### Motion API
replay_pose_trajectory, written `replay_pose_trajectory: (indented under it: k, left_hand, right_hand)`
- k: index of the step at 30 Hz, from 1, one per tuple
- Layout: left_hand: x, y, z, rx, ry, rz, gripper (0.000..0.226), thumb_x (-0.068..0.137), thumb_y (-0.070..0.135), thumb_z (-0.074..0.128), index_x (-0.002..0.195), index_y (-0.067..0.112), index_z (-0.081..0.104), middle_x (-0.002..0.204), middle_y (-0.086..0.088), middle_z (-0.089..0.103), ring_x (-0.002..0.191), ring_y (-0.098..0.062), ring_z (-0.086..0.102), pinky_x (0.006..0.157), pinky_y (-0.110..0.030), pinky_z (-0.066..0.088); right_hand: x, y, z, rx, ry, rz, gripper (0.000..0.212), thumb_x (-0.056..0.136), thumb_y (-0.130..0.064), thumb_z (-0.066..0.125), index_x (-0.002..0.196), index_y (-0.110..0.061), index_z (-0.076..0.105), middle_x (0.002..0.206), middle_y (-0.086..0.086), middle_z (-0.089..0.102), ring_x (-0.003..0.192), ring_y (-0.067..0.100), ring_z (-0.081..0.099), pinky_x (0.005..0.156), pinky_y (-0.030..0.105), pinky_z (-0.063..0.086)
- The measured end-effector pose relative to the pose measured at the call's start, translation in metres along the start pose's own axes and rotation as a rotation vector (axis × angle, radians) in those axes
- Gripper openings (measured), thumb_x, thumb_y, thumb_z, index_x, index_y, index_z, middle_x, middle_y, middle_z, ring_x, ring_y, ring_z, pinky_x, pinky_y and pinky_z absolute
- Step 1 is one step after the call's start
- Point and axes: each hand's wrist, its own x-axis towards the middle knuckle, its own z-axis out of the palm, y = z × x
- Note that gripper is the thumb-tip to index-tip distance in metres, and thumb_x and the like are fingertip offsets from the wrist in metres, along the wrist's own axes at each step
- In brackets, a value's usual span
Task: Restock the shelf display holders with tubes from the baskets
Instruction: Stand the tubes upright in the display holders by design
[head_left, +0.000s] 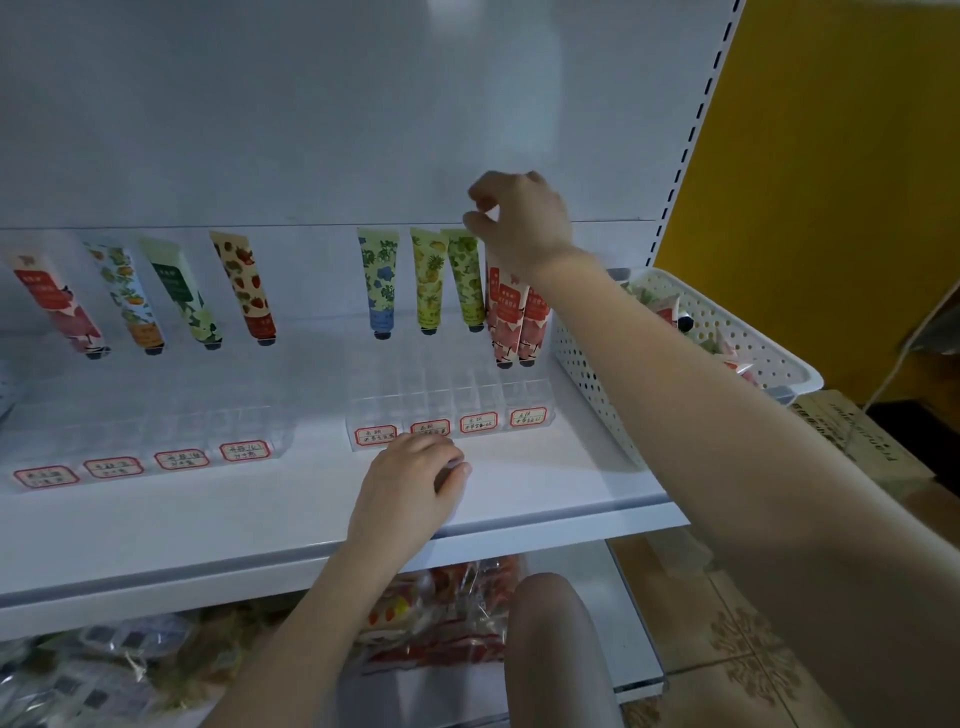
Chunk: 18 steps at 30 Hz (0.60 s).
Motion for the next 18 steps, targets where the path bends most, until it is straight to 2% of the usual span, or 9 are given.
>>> replay_pose_trajectory:
  k: [3,5,9,13,18]
  left_hand:
    - [0.001,0.001,-0.001,-0.008,0.004,0.004,0.026,0.082,0.028,0.050,0.076,0.013,0.071,0.080,0.003,0.069,0.075,-0.015,0.060,0.068,-0.021,0.041]
    - [0.001,0.002,-0.002,-0.004,0.016,0.017,0.030,0.081,0.030,0.047,0.074,0.014,0.071,0.078,0.004,0.068,0.073,-0.014,0.061,0.067,-0.020,0.042]
    - [0.000,0.002,-0.003,-0.018,0.005,0.012,0.036,0.082,0.035,0.042,0.076,0.015,0.071,0.079,0.005,0.068,0.075,-0.013,0.061,0.070,-0.021,0.044]
    - [0.000,0.001,-0.001,-0.011,0.014,0.016,0.036,0.083,0.035,0.041,0.077,0.016,0.071,0.080,0.006,0.069,0.076,-0.011,0.061,0.071,-0.023,0.049]
    - [-0.001,0.000,0.000,-0.023,0.037,0.023,0.034,0.082,0.033,0.044,0.076,0.015,0.073,0.080,0.005,0.070,0.075,-0.011,0.063,0.072,-0.024,0.051]
  right_hand:
    - [0.016,-0.003,0.011,-0.113,-0.158,-0.050,0.032,0.096,-0.023,0.047,0.126,-0.016,0.053,0.122,0.002,0.059,0.116,0.022,0.047,0.095,0.034,0.036]
    - [0.022,-0.002,0.013,-0.174,-0.201,-0.038,0.026,0.095,-0.020,0.048,0.120,-0.017,0.058,0.119,0.003,0.061,0.113,0.023,0.051,0.094,0.034,0.037]
    - [0.023,0.004,0.007,-0.106,-0.236,0.026,0.021,0.093,-0.014,0.049,0.107,-0.015,0.063,0.111,0.004,0.064,0.105,0.024,0.058,0.096,0.036,0.041]
    - [0.023,0.003,0.007,-0.065,-0.251,0.060,0.025,0.089,-0.005,0.045,0.108,-0.008,0.061,0.107,0.008,0.063,0.099,0.026,0.059,0.092,0.036,0.044]
    - [0.025,-0.001,0.011,-0.055,-0.260,0.063,0.025,0.090,-0.005,0.045,0.111,-0.007,0.059,0.109,0.009,0.061,0.100,0.027,0.057,0.096,0.040,0.043]
